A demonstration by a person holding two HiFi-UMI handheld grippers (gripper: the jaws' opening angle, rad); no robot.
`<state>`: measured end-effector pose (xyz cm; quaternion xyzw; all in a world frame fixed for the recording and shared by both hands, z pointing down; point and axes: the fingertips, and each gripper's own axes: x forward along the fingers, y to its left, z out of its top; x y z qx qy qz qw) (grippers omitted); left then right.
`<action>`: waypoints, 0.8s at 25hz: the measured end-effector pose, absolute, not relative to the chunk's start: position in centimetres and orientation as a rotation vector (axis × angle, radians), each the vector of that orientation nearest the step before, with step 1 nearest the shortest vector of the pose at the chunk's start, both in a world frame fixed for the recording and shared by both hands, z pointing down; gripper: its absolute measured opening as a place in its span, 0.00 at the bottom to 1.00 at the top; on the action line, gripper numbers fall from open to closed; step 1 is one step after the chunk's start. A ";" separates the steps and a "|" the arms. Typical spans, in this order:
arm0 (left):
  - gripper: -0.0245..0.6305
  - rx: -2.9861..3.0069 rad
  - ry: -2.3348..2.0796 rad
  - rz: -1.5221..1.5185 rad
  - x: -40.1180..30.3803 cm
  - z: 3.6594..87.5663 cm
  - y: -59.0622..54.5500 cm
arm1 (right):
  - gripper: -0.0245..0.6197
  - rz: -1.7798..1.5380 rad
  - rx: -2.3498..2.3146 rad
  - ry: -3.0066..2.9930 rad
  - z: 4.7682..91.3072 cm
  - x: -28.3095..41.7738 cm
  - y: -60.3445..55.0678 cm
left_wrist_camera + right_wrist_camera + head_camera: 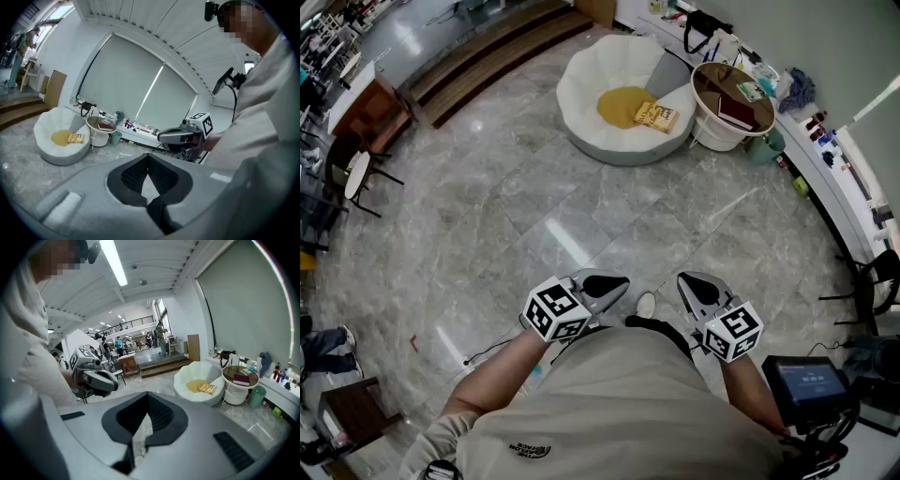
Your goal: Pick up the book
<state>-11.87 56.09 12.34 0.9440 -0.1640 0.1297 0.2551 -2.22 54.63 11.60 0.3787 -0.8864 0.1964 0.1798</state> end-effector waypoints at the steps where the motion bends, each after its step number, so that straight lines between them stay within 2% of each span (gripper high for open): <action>1: 0.05 2.560 -0.451 0.353 -11.6 12.3 56.2 | 0.06 0.561 1.068 -2.507 11.7 -1.9 54.8; 12: 0.05 2.560 -0.524 0.398 -2.2 10.6 50.4 | 0.06 0.586 1.048 -2.559 11.8 7.2 48.9; 20: 0.05 2.515 -0.619 0.401 1.6 10.9 46.1 | 0.06 0.681 0.982 -2.583 14.8 11.3 44.2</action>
